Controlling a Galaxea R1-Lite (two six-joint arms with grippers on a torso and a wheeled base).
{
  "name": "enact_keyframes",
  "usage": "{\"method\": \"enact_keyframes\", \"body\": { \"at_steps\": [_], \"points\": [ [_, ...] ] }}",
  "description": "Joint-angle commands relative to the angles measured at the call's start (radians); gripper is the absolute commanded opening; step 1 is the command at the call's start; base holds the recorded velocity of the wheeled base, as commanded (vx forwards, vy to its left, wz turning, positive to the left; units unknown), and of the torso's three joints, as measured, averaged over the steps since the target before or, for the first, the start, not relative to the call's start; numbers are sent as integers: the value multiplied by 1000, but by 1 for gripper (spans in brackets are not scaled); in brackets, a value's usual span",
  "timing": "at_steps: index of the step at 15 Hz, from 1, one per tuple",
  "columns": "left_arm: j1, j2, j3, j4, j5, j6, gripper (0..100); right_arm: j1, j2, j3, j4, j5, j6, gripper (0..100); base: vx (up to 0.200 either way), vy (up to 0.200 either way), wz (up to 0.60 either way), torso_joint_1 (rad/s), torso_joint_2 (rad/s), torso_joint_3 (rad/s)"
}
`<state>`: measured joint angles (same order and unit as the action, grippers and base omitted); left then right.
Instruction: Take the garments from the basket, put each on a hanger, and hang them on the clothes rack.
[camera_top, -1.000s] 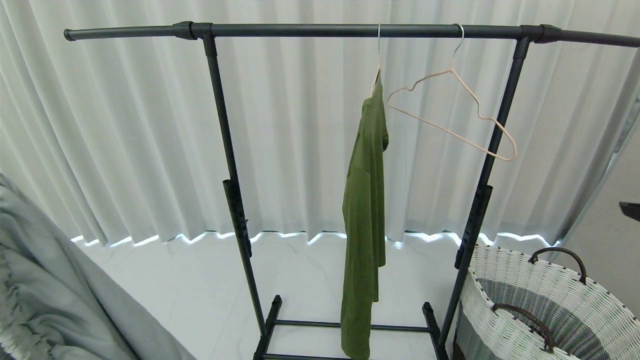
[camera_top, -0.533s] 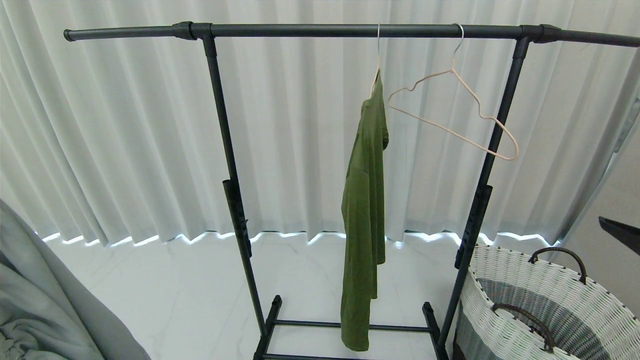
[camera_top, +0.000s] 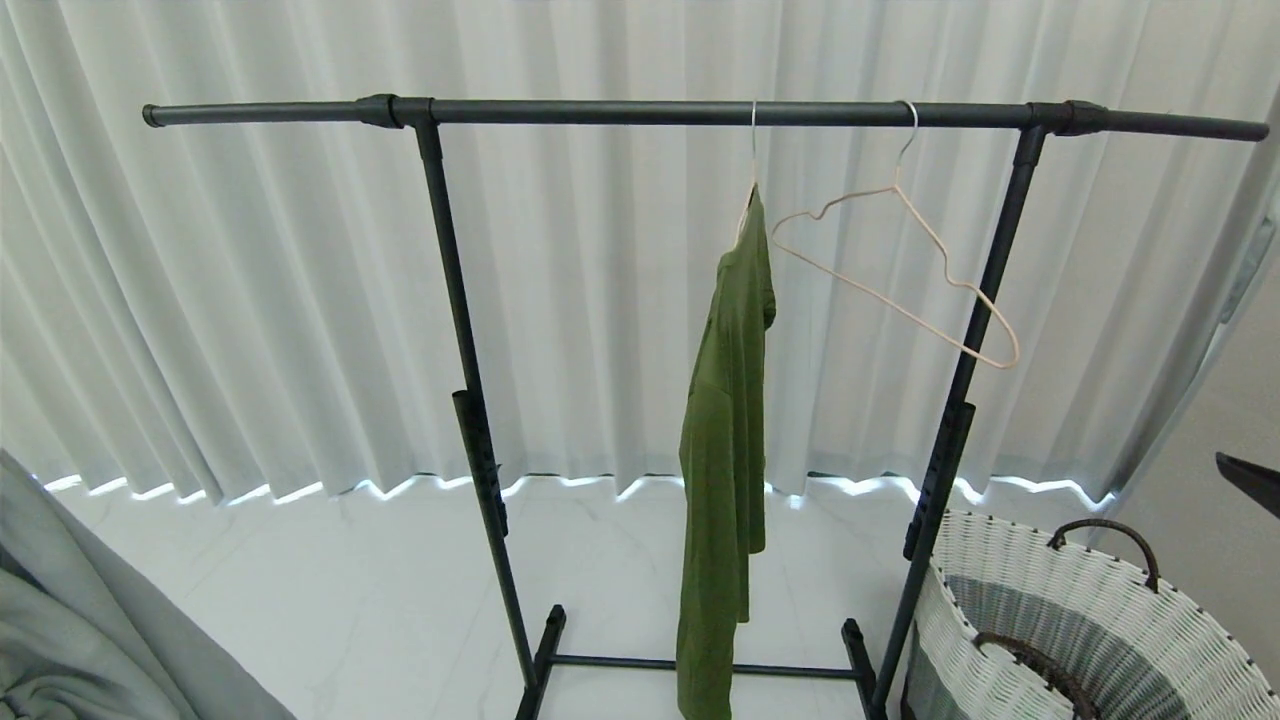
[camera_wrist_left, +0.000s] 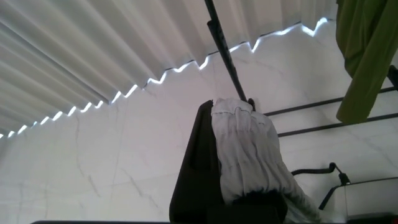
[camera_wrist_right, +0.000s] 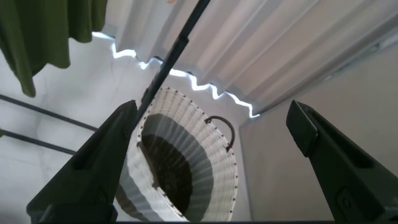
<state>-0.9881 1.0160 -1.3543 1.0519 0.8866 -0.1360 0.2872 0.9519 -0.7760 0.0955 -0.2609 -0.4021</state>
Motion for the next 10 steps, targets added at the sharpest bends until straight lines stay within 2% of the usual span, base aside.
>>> {"method": "enact_keyframes", "body": {
  "at_steps": [1, 10],
  "points": [
    [0, -19, 20, 0, 0, -1, 0, -7, -4, 3, -2, 0, 0, 100, 0, 0, 0, 144, -447, -310],
    [-6, -39, 43, 0, 6, -1, 0, -14, -5, 4, -5, -1, 9, 100, 0, 0, 0, 180, -480, -303]
  ]
}}
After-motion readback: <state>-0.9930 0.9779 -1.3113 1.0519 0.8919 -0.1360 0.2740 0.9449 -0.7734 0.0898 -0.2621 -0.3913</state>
